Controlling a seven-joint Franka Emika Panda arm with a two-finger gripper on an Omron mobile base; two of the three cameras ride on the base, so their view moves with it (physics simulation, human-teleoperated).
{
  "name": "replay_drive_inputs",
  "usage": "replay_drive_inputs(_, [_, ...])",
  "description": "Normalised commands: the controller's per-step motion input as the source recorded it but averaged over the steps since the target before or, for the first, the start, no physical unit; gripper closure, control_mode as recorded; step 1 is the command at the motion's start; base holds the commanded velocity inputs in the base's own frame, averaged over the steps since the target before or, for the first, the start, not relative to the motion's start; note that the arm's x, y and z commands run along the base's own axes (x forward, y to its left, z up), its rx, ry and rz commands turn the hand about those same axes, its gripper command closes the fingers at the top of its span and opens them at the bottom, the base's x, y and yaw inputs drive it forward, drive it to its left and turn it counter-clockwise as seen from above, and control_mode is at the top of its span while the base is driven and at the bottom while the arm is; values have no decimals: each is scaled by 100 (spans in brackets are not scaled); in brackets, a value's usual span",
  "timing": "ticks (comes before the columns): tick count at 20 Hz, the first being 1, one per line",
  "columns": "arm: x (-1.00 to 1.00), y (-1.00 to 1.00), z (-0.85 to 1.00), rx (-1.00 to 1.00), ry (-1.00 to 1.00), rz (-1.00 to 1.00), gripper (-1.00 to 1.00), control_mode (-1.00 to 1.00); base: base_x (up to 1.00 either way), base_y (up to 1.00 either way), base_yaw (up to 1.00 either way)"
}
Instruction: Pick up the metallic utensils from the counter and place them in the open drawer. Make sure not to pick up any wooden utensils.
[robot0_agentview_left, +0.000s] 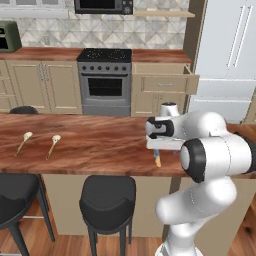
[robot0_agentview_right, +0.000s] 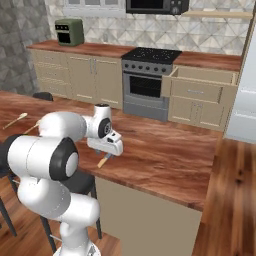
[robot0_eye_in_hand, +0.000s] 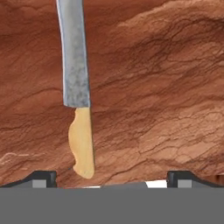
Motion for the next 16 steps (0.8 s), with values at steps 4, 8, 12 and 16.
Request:
replay_drive_inputs(4, [-32,10,0,4,-1,0,-100,-100,0,0,0])
replay_drive_inputs(8, [-2,5,-3,0,1,0,-100,-100,0,0,0])
replay_drive_inputs(12, [24,27,-25,0,0,0,-100,-100,0,0,0])
replay_drive_inputs(16, [14,14,-10,0,7,0,-100,-100,0,0,0])
